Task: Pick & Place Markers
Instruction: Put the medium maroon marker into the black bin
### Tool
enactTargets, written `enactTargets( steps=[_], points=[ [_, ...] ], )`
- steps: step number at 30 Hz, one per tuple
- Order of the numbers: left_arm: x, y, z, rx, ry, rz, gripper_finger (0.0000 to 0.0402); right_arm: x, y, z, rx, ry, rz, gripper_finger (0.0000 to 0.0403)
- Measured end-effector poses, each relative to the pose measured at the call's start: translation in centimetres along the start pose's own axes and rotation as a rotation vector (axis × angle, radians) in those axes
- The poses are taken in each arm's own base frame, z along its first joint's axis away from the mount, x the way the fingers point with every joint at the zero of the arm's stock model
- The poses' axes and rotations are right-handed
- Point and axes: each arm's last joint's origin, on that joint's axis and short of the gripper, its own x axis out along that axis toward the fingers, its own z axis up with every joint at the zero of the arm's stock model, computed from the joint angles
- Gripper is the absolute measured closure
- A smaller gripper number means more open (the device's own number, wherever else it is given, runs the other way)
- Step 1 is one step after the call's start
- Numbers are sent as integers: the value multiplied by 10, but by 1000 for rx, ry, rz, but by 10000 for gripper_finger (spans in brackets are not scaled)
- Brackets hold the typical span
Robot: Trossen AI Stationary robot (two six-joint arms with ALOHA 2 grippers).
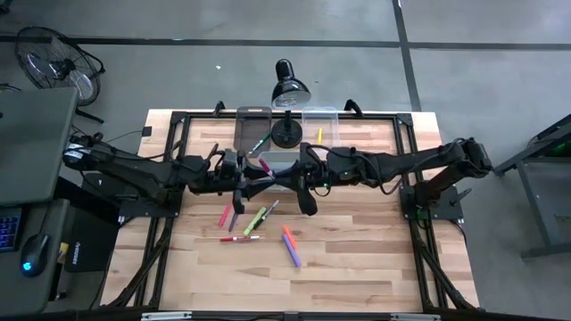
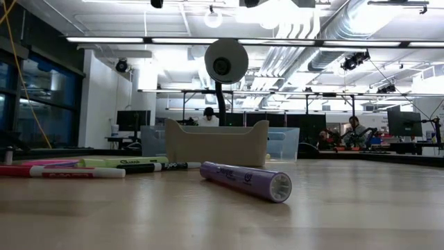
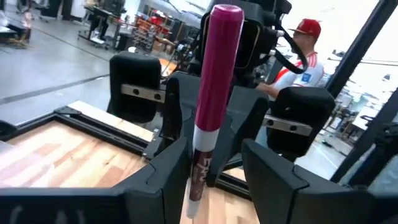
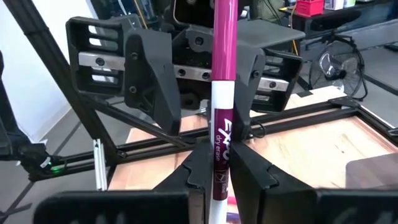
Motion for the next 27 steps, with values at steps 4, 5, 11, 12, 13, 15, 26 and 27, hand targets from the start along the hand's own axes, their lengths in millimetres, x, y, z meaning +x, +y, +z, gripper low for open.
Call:
enactTargets(
  steps=[4,5,11,12,13,15,26,27],
  points=[
    [0,1,0,26,-8,22,252,0,0,0,0,0,0,369],
    [0,1,0,28,-8,21,252,0,0,0,0,0,0,370],
    [0,1,0,28,-14,35,274,0,0,0,-1,6,-1,367],
    [0,1,0,29,-14,35,283,0,0,0,-1,6,-1,364],
    [0,1,0,31,-14,35,294,0,0,0,-1,6,-1,363],
    [0,1,0,46,-13,34,318,0,0,0,-1,7,-1,362],
    [0,1,0,56,-9,25,374,0,0,-1,-17,9,-1,357],
    [0,1,0,55,-9,23,374,0,0,-1,-18,9,-1,352]
  ],
)
